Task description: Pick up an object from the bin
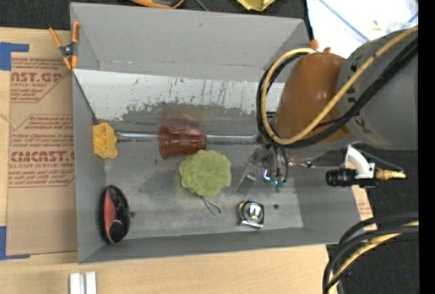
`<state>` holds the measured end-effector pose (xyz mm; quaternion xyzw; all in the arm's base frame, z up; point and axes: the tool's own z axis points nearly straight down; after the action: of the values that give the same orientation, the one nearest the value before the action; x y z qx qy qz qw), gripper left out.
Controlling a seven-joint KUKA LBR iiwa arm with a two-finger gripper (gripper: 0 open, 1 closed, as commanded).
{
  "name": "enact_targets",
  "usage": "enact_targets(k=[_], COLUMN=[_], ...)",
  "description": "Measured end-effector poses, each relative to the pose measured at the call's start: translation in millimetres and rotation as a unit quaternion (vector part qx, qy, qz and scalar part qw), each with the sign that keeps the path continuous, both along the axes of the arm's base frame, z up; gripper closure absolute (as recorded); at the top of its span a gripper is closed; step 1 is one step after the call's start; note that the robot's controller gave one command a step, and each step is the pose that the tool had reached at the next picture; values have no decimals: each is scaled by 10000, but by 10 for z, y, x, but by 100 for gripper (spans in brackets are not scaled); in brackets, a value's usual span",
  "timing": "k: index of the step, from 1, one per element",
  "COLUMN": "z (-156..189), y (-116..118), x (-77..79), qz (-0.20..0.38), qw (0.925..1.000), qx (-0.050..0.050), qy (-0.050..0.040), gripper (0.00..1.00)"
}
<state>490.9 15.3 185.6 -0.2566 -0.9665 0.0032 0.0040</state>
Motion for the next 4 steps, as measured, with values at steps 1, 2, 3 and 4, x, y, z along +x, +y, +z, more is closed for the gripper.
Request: enact_targets(k=[1, 2, 3, 4], z=[-851, -543, -1145, -821], y=[-356, -214, -246, -488], x=[79, 16, -10, 242], qz=[973, -464, -602, 314], qw=[9953, 9989, 9982, 9995], qx=[-1, 5, -20, 1], qy=[-8, -28, -14, -89], gripper=[100, 100, 100, 100])
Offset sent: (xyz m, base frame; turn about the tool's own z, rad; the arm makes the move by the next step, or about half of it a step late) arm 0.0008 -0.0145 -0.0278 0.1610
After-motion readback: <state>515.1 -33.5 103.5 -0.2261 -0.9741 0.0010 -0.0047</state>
